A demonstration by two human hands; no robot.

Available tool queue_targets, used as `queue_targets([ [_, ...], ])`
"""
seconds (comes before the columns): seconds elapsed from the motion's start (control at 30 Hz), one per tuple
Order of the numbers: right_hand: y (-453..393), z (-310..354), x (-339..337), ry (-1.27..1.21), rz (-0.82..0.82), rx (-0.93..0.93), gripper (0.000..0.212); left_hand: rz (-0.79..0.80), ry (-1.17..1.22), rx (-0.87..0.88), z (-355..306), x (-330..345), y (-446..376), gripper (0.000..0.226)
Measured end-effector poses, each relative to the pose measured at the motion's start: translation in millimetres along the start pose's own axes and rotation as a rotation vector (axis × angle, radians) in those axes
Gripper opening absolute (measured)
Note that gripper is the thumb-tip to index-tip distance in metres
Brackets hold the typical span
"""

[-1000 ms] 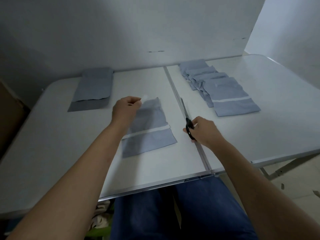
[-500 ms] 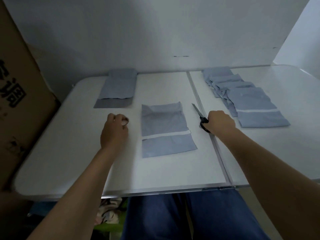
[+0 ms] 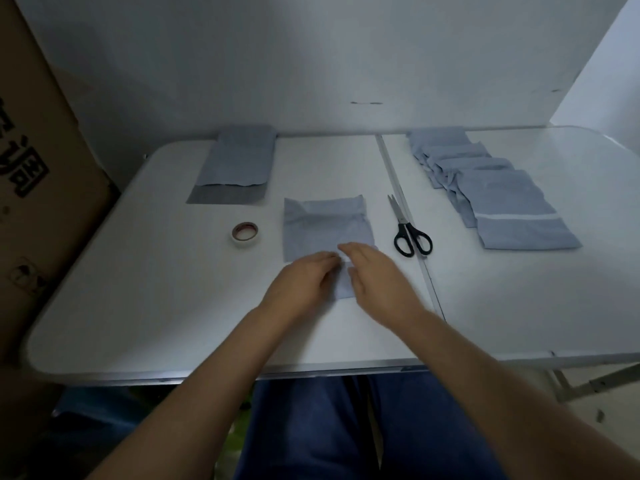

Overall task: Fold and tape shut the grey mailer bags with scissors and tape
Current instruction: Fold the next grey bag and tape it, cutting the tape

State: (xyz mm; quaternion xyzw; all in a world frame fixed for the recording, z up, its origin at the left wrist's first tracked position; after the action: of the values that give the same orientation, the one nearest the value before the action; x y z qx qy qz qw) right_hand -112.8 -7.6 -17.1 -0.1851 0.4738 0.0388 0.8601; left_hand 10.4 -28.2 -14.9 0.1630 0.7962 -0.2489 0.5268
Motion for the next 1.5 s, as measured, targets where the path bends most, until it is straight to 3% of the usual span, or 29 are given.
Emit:
queue_targets([
  [0.13,9,12,22,0.030,0.032,-0.023,0.057,-0.008,-0.017,-0.013,-3,4,13,0.042],
  [0.53,14,4,26,0.108,0.036,0.113,0.046,0.034,-0.031,-0.067,9,20,19,0.044],
  [1.23,39,-29,0,0.203,-0.009,0.354,0.060,-0.008,-0.023,-0.085,9,16,22,0.042],
  [1.4,24,14,12,0.236,0.041,0.126,0.054,-0.001,-0.034,-0.066,7,16,21,0.044],
  [1.5,19,26,31,0.185,0.080,0.106,0.072,0.045,-0.027,-0.050,7,17,22,0.048],
])
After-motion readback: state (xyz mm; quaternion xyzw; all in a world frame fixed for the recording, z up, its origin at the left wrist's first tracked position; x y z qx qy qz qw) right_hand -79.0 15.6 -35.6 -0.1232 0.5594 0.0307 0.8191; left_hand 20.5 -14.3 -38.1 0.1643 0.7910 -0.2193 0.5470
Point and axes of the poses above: each hand's wrist, its own y-axis away from the middle knuckle, its own x-axis out of the palm, z = x × y, the point moved 6 cm from there along -y, towards the middle knuckle, and after that the axes turned 5 degrees about -y, right-handed, at the moved point
